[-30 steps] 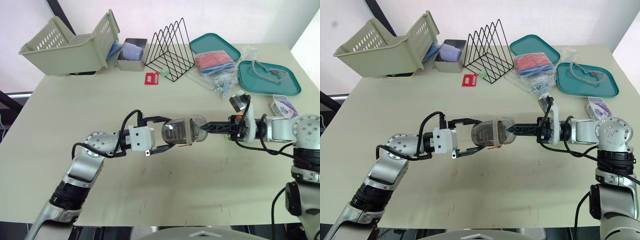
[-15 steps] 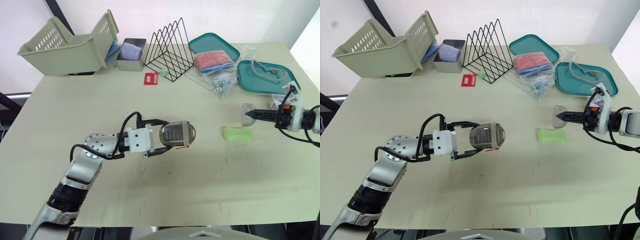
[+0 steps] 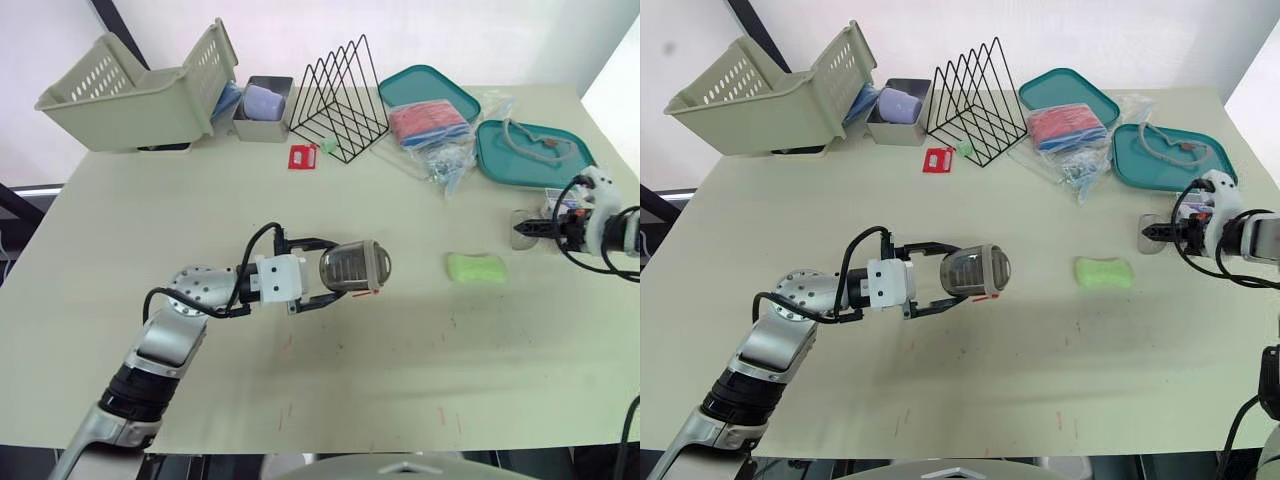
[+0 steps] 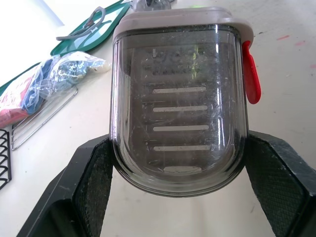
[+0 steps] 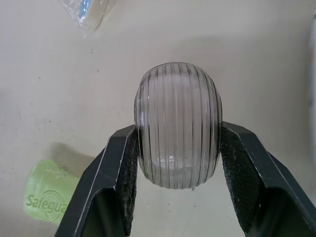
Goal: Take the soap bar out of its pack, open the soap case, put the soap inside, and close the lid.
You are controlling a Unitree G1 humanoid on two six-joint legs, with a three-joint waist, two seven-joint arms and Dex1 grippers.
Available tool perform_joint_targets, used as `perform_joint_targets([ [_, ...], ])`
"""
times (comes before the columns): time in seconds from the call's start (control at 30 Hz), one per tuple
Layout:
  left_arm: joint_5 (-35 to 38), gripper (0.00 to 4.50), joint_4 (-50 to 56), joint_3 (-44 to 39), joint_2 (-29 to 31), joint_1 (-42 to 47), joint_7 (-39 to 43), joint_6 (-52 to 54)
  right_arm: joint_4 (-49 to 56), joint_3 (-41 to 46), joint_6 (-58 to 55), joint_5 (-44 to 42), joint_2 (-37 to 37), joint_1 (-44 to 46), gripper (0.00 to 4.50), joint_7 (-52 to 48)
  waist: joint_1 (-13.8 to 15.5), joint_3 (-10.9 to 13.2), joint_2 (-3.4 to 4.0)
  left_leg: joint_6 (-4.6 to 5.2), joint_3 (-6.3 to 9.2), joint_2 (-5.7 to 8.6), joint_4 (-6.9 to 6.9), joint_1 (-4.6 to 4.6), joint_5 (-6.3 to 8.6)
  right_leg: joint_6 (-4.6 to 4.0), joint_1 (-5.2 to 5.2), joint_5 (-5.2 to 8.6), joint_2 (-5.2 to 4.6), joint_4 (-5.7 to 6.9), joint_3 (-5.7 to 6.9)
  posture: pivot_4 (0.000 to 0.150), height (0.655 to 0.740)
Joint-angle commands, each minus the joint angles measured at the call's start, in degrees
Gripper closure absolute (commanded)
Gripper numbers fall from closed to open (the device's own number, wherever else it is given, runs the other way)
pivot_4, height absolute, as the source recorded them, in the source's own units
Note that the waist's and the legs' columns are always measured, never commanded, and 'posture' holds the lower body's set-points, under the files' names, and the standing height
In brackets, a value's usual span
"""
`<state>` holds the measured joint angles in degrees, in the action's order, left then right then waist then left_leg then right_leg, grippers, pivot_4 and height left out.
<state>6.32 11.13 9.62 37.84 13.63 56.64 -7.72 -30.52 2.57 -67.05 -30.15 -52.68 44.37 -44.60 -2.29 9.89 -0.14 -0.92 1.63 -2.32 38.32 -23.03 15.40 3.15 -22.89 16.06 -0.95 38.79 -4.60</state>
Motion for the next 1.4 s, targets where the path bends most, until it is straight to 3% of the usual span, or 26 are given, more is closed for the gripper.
perform_joint_targets([
  [0.03,0.2,1.06,1.6,-0.5,0.2,-0.1,-0.4,-0.1,-0.8,1.1,0.9,1.8,0.4,1.7,1.52,0.5,0.0,0.0,0.00,0.00,0.00,0.00,0.01,0.00,0.00,0.00,0.00,0.00,0.00,0.01,0.00,0.150,0.7400],
  [0.07,0.2,1.06,1.6,-0.5,0.2,-0.1,-0.5,-0.1,-1.2,1.3,1.1,2.3,0.7,1.9,1.46,0.9,0.0,0.0,0.00,0.00,0.00,0.00,0.01,0.00,0.00,0.00,0.00,0.00,0.00,0.01,0.00,0.150,0.7400],
  [0.17,0.2,1.06,1.6,-0.6,0.3,-0.2,-0.5,-0.1,-1.4,1.4,1.2,3.0,1.1,2.1,0.14,0.3,0.0,0.0,0.00,0.00,0.00,0.00,0.00,0.00,0.00,0.00,0.00,0.00,0.00,0.01,0.00,0.150,0.7400],
  [0.2,0.1,1.06,1.6,-0.7,0.4,-0.2,-0.5,-0.1,-1.2,1.4,1.1,3.2,1.1,2.1,0.06,0.1,0.0,0.0,0.00,0.00,0.00,0.00,0.00,-0.01,0.00,0.00,-0.02,0.00,0.00,0.01,0.00,0.150,0.7400],
  [0.5,-0.5,1.06,0.0,-0.5,0.3,0.9,-0.5,-0.6,7.4,4.9,5.2,0.5,0.9,-0.3,0.06,-4.5,0.0,0.0,0.00,0.00,0.00,0.00,0.00,-0.01,0.00,0.00,-0.02,0.00,0.00,0.02,0.00,0.150,0.7400],
  [0.67,0.2,1.06,-1.2,0.1,-0.4,2.2,0.2,0.2,21.2,7.8,25.9,-1.1,-1.2,-13.9,0.06,-21.9,0.6,0.0,0.00,0.00,0.12,0.00,0.01,-0.08,0.00,0.00,-0.01,0.00,0.00,-0.03,0.13,0.150,0.7400],
  [0.73,0.6,1.06,-1.7,0.3,-0.6,3.0,0.7,1.4,24.2,10.7,39.8,-0.4,0.2,-23.1,0.06,-29.0,1.1,0.0,-0.03,0.00,0.18,0.00,0.04,-0.14,0.00,0.01,0.00,0.00,-0.02,-0.05,0.21,0.150,0.7400],
  [0.83,1.4,1.06,-2.0,0.6,-1.0,4.0,1.5,2.9,25.3,15.5,54.5,-1.9,4.7,-32.9,0.06,-35.7,1.5,0.0,-0.05,0.00,0.21,0.01,0.10,-0.14,0.00,0.01,0.06,0.00,-0.02,-0.05,0.26,0.150,0.7400],
  [1.0,2.2,1.06,-2.6,0.9,-1.3,5.5,2.8,4.6,26.1,15.8,72.0,-1.8,10.0,-43.4,0.06,-45.0,1.2,0.0,-0.04,0.00,0.18,0.01,0.10,0.12,0.00,0.01,0.25,0.00,0.01,0.04,0.21,0.150,0.7400],
  [1.4,1.8,1.06,-4.0,3.0,-0.3,9.1,7.3,11.2,30.2,14.5,73.7,-8.3,12.5,-48.9,0.06,-47.6,0.6,0.0,-0.03,-0.01,0.21,0.01,0.10,0.19,-0.01,-0.01,0.32,0.01,0.02,0.05,0.20,0.150,0.7400],
])
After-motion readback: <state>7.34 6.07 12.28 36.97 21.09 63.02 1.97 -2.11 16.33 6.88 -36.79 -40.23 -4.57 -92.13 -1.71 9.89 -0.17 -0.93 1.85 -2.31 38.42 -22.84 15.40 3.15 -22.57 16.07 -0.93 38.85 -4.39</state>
